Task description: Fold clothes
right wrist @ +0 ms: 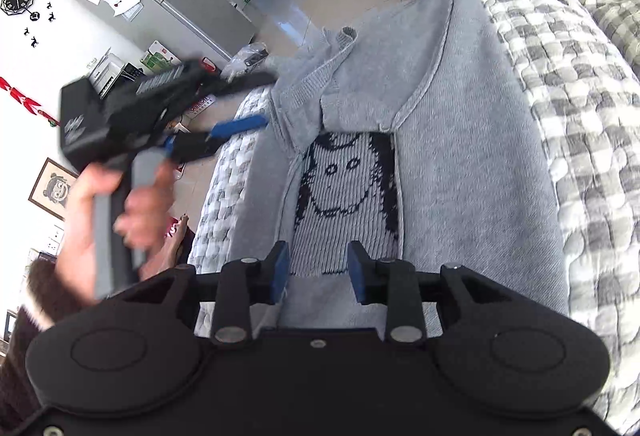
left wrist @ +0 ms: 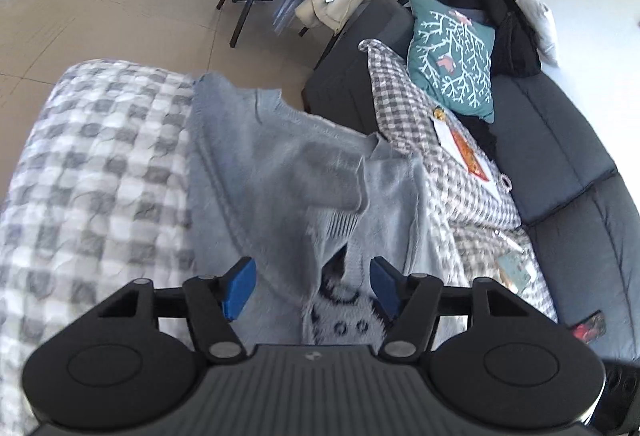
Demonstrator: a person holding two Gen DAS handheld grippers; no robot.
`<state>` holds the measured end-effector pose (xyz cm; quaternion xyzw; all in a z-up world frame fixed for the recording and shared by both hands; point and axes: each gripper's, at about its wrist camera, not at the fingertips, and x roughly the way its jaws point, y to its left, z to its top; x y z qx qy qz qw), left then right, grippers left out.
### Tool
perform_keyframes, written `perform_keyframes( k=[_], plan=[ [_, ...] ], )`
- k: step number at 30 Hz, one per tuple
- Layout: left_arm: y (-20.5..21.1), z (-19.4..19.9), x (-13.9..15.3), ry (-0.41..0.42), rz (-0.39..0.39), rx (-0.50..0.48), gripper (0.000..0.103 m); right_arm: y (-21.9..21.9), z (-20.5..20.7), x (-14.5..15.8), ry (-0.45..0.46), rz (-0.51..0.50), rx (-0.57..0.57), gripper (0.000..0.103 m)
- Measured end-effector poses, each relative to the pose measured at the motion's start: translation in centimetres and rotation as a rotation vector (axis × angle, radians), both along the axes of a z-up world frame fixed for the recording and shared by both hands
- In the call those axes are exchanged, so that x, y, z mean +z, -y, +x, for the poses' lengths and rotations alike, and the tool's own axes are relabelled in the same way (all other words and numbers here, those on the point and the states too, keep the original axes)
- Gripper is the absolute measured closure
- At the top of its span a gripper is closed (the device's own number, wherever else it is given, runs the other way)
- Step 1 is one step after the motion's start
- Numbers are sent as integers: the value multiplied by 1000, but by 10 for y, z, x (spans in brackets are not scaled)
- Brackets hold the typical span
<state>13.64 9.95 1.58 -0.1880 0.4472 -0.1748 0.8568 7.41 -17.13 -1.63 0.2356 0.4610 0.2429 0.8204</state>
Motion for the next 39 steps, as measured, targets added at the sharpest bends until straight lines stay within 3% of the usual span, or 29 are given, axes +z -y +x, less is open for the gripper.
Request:
perform_keyframes(
  k=[9,15,20,23,28,30,33,39],
  plan=[
    [-13,-108,-19,-60,60,-86,40,-24,7,-11,-26,-28,102,69],
    [-17,-172,-20,-35,94,-170,46,-53,-5,3,25,-82,194,69],
    [-14,-215,-25,-39,57,-220,48,-65,-20,14,73,-45,252,69],
    [-6,-238,-31,-38,44,-246,48,-79,-29,11,57,-29,323,69],
    [8,-263,-33,-19,33,-292,48,-89,-39,4,17,-121,426,69],
    [10,-274,-31,7,46,-300,46,-81,-44,5,44,-181,426,74],
    [6,-284,-31,30,73,-273,46,-62,-51,11,44,-228,370,72],
    [-14,-280,-41,8,77,-185,46,-56,-76,11,43,-200,409,71]
  ],
)
